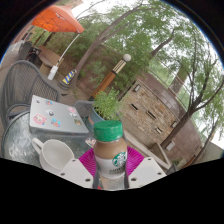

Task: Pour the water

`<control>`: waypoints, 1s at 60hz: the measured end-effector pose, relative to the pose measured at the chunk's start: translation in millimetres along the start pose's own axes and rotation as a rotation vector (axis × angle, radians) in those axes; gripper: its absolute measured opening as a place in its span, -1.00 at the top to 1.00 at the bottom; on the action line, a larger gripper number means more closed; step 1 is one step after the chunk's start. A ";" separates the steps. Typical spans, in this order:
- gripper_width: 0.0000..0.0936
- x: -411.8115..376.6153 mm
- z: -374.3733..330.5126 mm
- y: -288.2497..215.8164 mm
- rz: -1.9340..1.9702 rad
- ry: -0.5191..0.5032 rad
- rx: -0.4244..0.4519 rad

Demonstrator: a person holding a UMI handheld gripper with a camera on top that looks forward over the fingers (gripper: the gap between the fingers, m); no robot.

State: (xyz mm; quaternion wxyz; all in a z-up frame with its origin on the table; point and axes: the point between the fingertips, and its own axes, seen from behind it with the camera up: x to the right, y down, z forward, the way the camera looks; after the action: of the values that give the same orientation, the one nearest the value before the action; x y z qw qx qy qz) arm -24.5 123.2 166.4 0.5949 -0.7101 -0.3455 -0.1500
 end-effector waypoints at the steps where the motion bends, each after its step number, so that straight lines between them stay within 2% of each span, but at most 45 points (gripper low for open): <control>1: 0.26 -1.7 4.8 3.1 0.063 -0.011 0.006; 3: 0.26 -6.4 -22.8 13.2 0.204 0.050 0.071; 8: 0.26 -12.3 0.5 38.8 0.370 -0.001 0.054; 14: 0.26 -22.1 15.3 67.8 0.568 0.001 0.094; 22: 0.26 -20.7 15.1 77.3 0.713 -0.071 0.122; 25: 0.25 -30.9 13.3 89.6 0.749 -0.111 0.102; 26: 0.24 -24.3 11.5 84.6 0.760 -0.099 0.136; 29: 0.24 -23.6 14.0 87.4 0.801 -0.102 0.153; 41: 0.21 -25.9 13.5 84.0 0.764 -0.107 0.167; 48: -0.03 -25.2 11.4 86.9 0.785 -0.111 0.139; 53: -0.32 -39.1 8.0 109.2 0.788 -0.144 -0.002; 57: -0.59 -41.5 -1.4 115.8 0.797 -0.149 -0.050; 60: -0.70 -43.2 -14.0 121.2 0.794 -0.146 -0.093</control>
State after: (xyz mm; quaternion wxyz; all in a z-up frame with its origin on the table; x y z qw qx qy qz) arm 28.5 89.9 53.0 0.5477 -0.8233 -0.0786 0.1265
